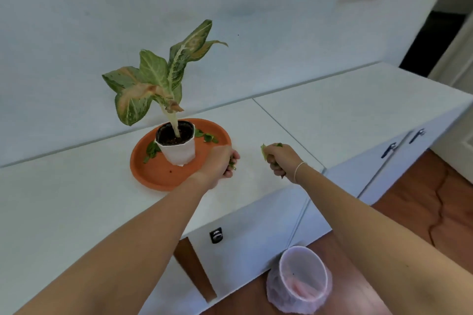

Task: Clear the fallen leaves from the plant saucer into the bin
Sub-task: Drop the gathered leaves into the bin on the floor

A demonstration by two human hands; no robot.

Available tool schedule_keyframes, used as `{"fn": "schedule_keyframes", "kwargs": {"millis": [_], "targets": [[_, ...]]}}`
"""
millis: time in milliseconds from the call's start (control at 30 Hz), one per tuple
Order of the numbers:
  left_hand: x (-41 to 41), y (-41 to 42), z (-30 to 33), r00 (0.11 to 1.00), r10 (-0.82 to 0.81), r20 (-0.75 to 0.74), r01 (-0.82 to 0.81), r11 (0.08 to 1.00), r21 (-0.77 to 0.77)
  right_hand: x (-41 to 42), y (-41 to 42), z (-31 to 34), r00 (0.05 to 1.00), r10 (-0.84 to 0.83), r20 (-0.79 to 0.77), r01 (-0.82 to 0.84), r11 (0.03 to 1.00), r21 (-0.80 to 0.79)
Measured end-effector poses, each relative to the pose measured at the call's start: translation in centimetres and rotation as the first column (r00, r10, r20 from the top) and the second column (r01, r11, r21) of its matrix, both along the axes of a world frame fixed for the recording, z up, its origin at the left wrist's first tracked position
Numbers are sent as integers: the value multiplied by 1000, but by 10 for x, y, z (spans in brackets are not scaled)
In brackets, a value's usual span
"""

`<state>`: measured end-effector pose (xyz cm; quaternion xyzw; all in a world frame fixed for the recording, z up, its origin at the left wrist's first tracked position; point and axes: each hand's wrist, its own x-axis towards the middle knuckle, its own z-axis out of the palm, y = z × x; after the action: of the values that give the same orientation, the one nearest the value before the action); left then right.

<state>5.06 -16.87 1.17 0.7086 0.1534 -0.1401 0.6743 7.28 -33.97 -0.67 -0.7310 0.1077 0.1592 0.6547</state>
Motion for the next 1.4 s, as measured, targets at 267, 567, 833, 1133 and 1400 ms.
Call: {"fn": "schedule_keyframes", "kwargs": {"millis": [267, 567, 833, 1133, 1400], "targets": [[-22, -132, -26, 952, -299, -71, 289, 950, -120, -69, -113, -47, 928, -318, -193, 337, 938, 75], [-31, -219, -94, 895, -344, -283, 316, 938, -142, -99, -192, -121, 853, -375, -362, 403, 915, 2], [-36, -247, -191, 842, -214, -495, 207, 976, -69, -108, -203, -217, 768, -356, -532, 422, 907, 4], [-26, -267, -357, 750, -131, -648, 227, 972, 66, -96, -199, -374, 592, -445, -672, 531, 842, -90], [-22, -277, -491, 718, -134, -683, 196, 980, 14, -94, -190, -521, 409, -507, -759, 754, 656, -31]]}}
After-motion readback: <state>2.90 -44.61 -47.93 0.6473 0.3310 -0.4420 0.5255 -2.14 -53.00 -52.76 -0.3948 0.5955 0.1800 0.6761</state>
